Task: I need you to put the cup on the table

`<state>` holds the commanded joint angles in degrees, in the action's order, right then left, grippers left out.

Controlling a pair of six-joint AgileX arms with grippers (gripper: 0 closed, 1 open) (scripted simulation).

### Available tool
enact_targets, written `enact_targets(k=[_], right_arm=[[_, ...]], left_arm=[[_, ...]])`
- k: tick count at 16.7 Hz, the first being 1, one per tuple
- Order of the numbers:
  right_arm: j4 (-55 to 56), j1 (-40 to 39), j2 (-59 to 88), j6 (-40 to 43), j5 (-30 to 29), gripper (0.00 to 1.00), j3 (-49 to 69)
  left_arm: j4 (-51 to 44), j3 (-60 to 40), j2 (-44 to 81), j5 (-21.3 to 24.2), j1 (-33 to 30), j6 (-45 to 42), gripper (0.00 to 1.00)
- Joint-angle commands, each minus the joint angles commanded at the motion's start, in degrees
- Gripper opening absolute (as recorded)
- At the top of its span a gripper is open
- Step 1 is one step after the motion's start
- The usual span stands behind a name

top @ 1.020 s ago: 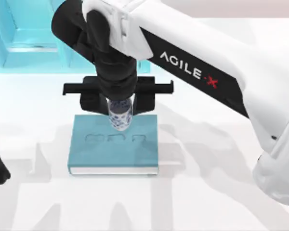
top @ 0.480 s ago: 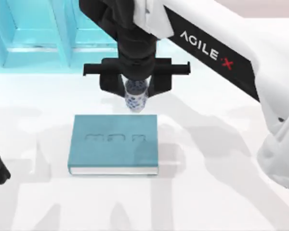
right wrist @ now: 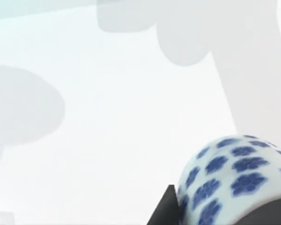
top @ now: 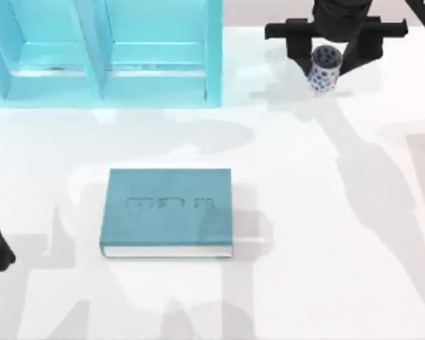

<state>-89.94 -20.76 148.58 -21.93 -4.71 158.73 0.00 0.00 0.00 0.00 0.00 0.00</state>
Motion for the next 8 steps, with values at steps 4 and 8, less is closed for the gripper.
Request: enact_targets(k=[4,8], right_arm=[[-0.64,2.94,0.44,3.13,0.45,0.0,1.46],[-0.57,2.77,0.55,3.02,0.31,0.0,1.39]], left_arm=[[0.0,0.0,0.0,0.0,0.0,0.0,1.0],[0.0,0.0,0.0,0.0,0.0,0.0,1.0]])
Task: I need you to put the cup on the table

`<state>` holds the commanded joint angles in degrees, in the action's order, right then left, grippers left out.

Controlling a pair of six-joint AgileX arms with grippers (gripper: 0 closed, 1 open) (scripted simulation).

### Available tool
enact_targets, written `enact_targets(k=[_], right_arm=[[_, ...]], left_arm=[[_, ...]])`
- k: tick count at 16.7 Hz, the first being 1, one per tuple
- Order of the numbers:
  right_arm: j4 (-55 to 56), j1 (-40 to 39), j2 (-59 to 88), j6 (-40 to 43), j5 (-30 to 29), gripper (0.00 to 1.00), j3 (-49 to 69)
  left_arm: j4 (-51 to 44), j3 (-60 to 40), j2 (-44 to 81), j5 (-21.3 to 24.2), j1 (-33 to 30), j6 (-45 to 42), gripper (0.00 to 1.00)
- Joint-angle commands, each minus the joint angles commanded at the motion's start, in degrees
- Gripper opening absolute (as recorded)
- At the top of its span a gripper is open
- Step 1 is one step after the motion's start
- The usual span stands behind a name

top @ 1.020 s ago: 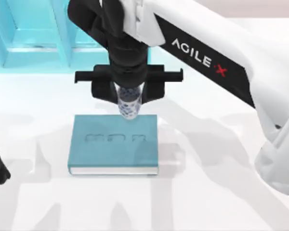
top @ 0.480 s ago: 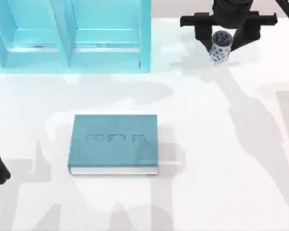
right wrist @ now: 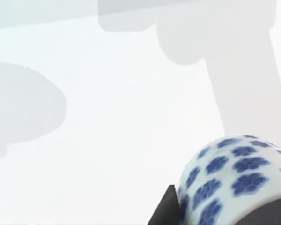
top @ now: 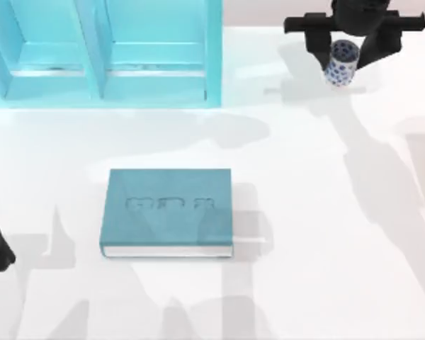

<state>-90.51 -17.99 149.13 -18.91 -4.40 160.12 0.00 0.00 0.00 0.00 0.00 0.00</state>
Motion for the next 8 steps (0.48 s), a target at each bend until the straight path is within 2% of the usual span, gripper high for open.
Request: enact_targets(k=[3,8], right_arm=[[-1.18,0.14,2.63,-0.09,0.1,0.0,3.92],[-6.23,0.4,12.78,-0.36,0.14,0.0,19.09]], left_arm=[[0.0,0.0,0.0,0.0,0.0,0.0,1.0],[0.0,0.0,0.0,0.0,0.0,0.0,1.0]])
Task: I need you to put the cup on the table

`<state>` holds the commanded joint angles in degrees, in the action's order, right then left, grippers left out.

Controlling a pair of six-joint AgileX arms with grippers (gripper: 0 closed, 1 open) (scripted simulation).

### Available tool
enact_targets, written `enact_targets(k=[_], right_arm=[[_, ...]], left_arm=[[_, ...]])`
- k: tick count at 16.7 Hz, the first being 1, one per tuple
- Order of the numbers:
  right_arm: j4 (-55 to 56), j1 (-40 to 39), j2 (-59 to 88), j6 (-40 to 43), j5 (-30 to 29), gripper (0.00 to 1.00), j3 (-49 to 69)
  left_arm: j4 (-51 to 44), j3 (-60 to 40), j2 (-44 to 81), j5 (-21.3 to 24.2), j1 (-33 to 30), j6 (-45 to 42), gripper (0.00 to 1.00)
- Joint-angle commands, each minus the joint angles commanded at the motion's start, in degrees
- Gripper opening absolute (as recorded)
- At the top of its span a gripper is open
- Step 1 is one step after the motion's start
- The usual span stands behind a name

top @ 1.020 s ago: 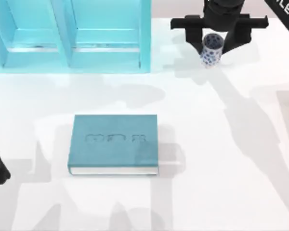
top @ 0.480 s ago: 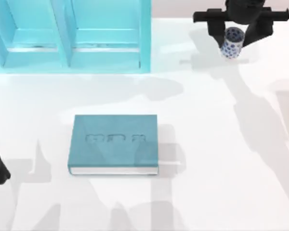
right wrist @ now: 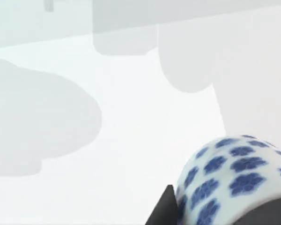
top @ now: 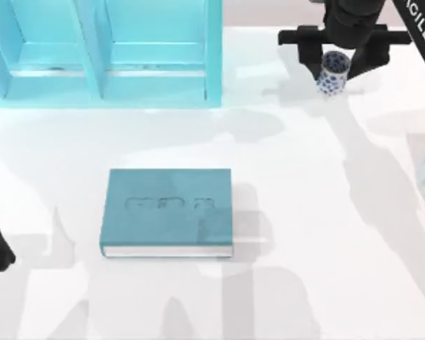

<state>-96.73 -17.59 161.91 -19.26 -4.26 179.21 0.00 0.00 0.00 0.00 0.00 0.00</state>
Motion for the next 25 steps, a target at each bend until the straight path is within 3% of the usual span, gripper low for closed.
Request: enact_targets(k=[6,12,25], right_arm=[[-5.22,0.16,10.92,0.56,-0.33,0.0,16.58],[-6.09,0.05,12.62,0.69,-0.34,0.0,18.77],[-6.09,0.05,12.62,0.69,-0.34,0.98,18.77]], left_arm=[[0.0,0.0,0.0,0.0,0.0,0.0,1.0],[0.0,0.0,0.0,0.0,0.0,0.0,1.0],[0.0,0.0,0.0,0.0,0.0,0.0,1.0]])
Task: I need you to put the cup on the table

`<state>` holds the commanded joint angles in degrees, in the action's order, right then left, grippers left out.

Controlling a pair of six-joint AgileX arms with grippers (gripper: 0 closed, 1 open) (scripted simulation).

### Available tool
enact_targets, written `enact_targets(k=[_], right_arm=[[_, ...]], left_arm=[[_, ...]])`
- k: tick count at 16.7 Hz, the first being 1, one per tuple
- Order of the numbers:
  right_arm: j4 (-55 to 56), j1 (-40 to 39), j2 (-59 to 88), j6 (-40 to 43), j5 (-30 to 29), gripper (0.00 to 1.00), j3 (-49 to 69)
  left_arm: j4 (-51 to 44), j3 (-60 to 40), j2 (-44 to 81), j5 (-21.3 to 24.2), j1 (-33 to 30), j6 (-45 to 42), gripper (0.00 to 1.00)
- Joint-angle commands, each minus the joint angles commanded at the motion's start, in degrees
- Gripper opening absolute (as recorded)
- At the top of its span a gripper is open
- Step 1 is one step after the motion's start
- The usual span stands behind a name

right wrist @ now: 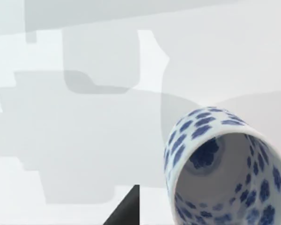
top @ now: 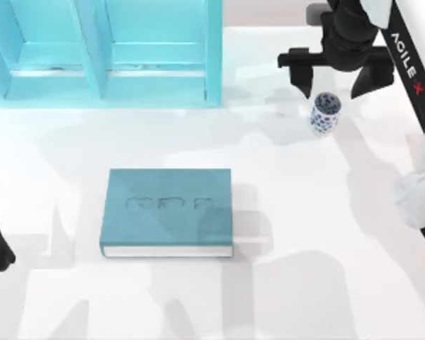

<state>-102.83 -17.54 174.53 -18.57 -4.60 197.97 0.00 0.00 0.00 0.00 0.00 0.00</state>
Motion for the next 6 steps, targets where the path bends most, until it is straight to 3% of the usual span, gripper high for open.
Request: enact_targets(k=[6], right_arm=[[0.0,0.0,0.0,0.0,0.0,1.0,0.0]], left_arm=[[0.0,0.0,0.0,0.0,0.0,0.0,1.0]])
